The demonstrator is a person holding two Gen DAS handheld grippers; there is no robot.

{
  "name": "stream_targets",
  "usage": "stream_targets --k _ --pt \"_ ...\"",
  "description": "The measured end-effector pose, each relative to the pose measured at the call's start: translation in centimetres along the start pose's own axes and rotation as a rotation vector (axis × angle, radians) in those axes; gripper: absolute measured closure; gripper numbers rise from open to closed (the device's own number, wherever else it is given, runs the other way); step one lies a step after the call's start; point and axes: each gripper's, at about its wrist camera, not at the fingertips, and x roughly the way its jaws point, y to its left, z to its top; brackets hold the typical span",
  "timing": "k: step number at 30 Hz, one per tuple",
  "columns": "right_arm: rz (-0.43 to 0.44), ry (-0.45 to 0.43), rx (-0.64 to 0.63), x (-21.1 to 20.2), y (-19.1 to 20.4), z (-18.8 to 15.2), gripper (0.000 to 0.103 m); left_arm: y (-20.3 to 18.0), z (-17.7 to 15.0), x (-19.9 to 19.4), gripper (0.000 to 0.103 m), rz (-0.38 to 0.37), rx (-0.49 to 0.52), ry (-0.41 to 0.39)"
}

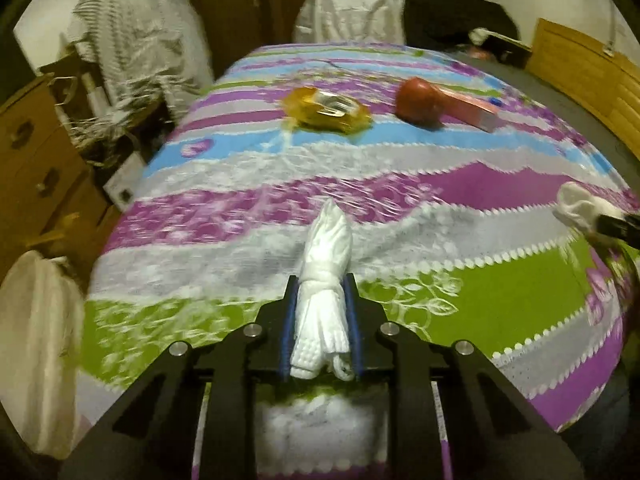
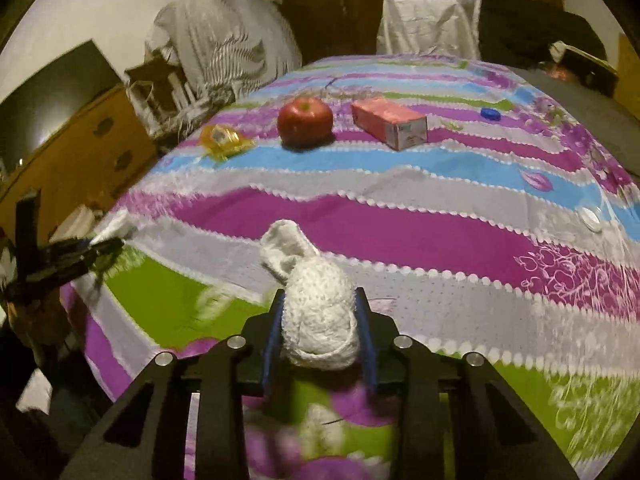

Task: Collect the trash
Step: 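Carry the white cloth and rope bundle over the white bucket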

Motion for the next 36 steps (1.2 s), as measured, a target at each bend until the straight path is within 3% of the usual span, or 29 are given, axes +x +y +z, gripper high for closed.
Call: stream_targets --k 4,9,13,22,28,36 --pt "0.094 -0.063 0.009 -1.1 4.0 2.3 0.069 2.4 1.5 -3.2 0.083 0.089 -0.091 -0.024" --pt "0.214 -0.063 -0.082 0.7 12.7 7.3 0.069 7.4 2.9 -7.1 0.083 0.205 -0.185 -0.062" --pt "0.311 -0.03 -0.165 3.2 21.6 11.5 0.069 13.2 2.9 -10.4 0.083 0.314 -0.254 -0.095" --pt "0.406 0.074 -0.326 7.6 40.3 16.7 0.068 24.0 1.3 -13.5 0.083 0.495 -0.35 -0.085" --pt "0.407 0.139 -0.405 10.6 49.7 17.1 0.068 28.6 -0.5 -13.6 0.083 0.537 -0.398 -0.048" --pt "0.392 0.196 -0.475 14.1 57.0 15.8 0.068 31.8 -3.2 -12.8 0.083 0.551 -0.444 -0.006"
